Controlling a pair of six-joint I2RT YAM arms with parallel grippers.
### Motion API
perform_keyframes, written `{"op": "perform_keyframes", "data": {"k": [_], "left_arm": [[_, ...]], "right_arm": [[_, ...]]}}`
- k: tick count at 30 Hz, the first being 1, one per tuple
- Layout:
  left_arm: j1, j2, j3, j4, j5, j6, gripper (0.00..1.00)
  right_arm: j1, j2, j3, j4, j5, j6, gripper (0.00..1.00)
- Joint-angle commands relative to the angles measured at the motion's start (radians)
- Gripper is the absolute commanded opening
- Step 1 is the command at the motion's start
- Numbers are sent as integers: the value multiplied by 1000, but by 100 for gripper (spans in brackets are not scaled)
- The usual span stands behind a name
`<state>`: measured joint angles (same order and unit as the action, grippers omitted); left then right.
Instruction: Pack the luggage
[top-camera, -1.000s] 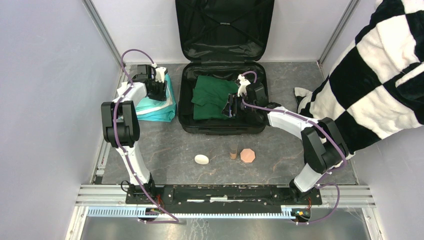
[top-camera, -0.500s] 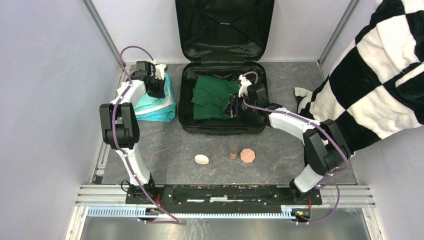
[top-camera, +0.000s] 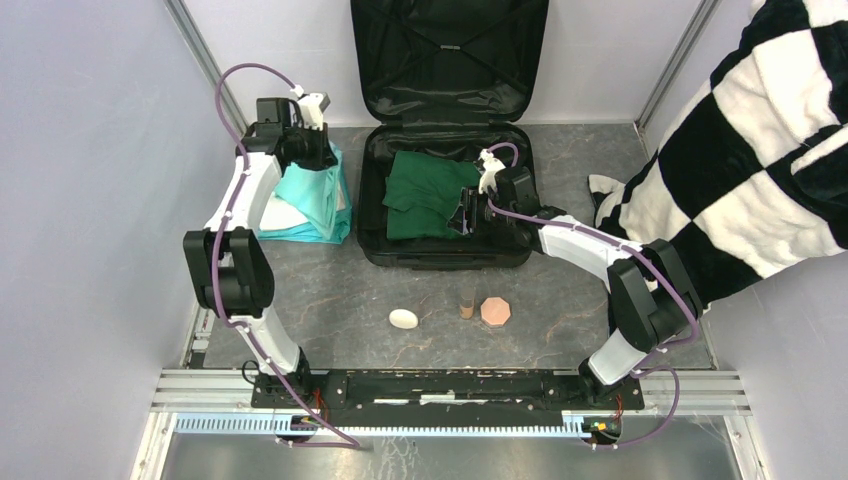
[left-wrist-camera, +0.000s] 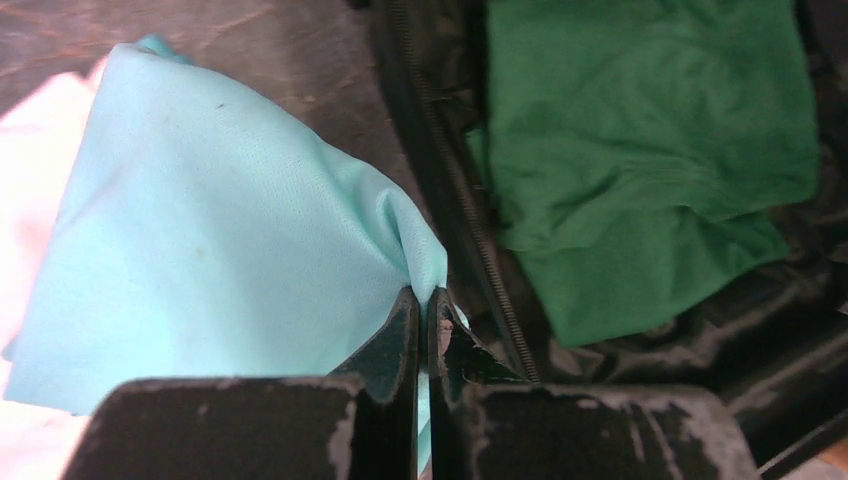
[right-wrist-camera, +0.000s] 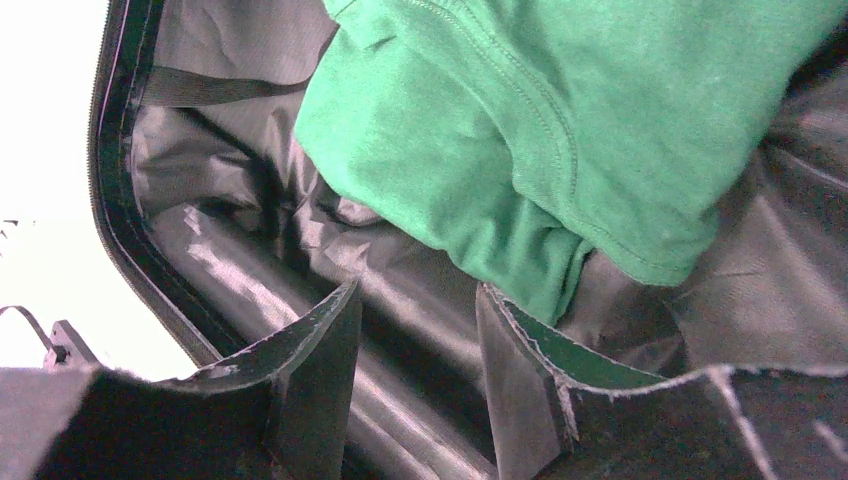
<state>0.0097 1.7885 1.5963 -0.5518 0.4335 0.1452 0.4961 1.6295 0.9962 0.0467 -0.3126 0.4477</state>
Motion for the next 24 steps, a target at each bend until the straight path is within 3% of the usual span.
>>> {"op": "perform_keyframes", "data": {"k": [1,9,24], "left_arm": [[-65,16,35,-19,134,-83,2],[-175,85,146,-19,196,-135,2],[-390,254,297,-37,180,-104,2]], "right_arm": [[-22,-58,-4,0,15,9,53],[-57,-91,-23,-15,14,8,52],[-140,-158,-109,-5,16,18,51]]}}
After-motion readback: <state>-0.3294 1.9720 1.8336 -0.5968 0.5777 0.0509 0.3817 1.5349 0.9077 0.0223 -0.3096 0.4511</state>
